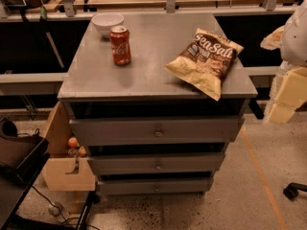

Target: Pick coke can

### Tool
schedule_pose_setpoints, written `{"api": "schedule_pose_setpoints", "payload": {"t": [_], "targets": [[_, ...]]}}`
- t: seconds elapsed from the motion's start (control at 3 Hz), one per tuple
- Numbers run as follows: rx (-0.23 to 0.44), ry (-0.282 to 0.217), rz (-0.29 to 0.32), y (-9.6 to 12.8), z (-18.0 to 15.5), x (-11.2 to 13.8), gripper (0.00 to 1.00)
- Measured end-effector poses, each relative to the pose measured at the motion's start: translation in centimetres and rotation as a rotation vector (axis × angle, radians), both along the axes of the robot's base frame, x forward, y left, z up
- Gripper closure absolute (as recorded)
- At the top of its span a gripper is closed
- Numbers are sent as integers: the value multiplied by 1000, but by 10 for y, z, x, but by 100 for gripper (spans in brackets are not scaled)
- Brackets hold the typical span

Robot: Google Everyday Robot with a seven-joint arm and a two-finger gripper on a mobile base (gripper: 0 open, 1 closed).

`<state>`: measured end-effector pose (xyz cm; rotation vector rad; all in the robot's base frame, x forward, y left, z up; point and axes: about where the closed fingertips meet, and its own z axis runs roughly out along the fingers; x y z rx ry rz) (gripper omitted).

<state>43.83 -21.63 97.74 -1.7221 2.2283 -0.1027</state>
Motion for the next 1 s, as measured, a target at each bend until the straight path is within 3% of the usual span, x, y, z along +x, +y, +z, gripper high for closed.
{"api": "schedule_pose_setpoints", "payload": {"t": [0.33, 0.67, 1.0], "targets": [[5, -10, -4, 0, 2, 0, 0], [100, -63, -32, 9, 5, 14, 0], [276, -148, -33, 23, 5, 42, 0]]}}
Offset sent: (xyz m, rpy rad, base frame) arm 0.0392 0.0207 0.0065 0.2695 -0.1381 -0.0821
